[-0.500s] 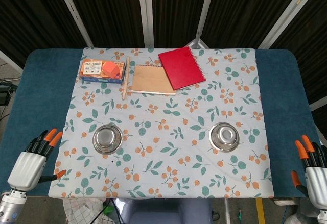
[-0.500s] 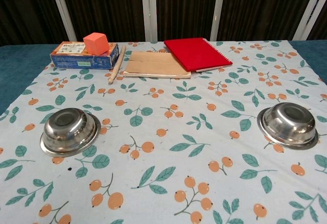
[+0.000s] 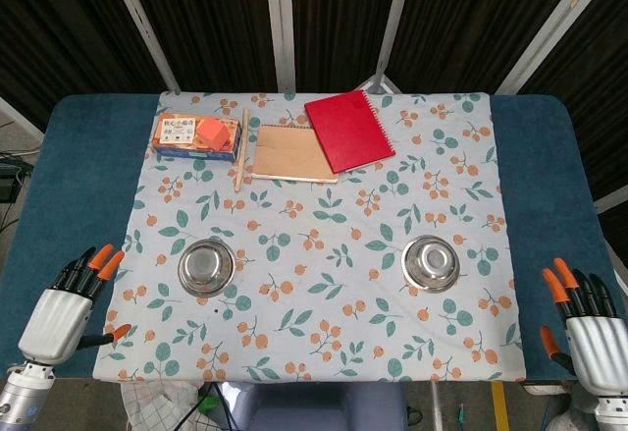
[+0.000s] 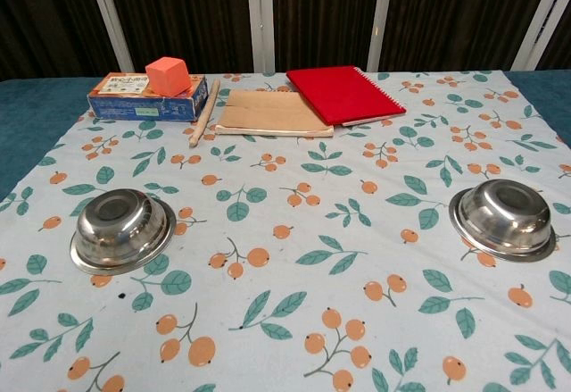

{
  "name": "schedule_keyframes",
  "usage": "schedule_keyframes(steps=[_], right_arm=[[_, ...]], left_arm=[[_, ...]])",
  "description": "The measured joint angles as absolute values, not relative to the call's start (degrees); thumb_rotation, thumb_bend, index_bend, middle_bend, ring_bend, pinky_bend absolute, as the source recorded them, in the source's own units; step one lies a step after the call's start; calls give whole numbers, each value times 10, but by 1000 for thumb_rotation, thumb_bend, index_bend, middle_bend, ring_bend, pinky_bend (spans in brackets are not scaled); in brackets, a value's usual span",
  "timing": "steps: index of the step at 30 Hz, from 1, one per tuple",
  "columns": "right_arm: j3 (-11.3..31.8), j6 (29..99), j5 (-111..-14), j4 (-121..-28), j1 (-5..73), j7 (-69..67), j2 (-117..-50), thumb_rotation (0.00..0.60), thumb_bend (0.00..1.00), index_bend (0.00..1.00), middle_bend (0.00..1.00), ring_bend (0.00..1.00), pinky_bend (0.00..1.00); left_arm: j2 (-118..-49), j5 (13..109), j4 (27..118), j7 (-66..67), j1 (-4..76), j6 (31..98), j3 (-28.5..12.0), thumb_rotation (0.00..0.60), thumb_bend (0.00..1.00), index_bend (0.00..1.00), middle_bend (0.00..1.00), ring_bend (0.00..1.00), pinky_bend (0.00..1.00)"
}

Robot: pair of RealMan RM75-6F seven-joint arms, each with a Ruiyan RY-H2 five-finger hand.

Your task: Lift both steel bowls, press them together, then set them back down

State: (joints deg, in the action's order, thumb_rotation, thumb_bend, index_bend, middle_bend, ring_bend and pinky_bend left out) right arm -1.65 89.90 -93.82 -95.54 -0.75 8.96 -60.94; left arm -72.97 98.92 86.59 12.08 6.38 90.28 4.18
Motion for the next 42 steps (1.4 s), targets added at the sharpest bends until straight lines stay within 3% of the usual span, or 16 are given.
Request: schedule_keyframes(steps=[10, 18, 28, 42], right_arm=[[-5, 751, -919, -956, 76, 120, -634, 600, 445, 0, 0, 0, 62], [18, 736, -875, -952, 92, 170, -661, 600, 446, 0, 0, 0, 61], [49, 631, -807, -921, 159, 204, -702, 600, 443, 0, 0, 0, 61], [68, 544, -730, -905, 226, 262, -756, 600, 325, 0, 0, 0, 61]], left_arm=[[-738, 974, 863, 128, 76, 876, 30, 422, 85, 0, 0, 0, 158], [-737, 964, 861, 127, 75, 878, 23, 424, 85, 0, 0, 0, 158], [-745, 951, 861, 146, 79, 861, 17, 424, 86, 0, 0, 0, 158], [-746, 937, 855, 140, 85, 847, 10, 425, 86, 0, 0, 0, 158]])
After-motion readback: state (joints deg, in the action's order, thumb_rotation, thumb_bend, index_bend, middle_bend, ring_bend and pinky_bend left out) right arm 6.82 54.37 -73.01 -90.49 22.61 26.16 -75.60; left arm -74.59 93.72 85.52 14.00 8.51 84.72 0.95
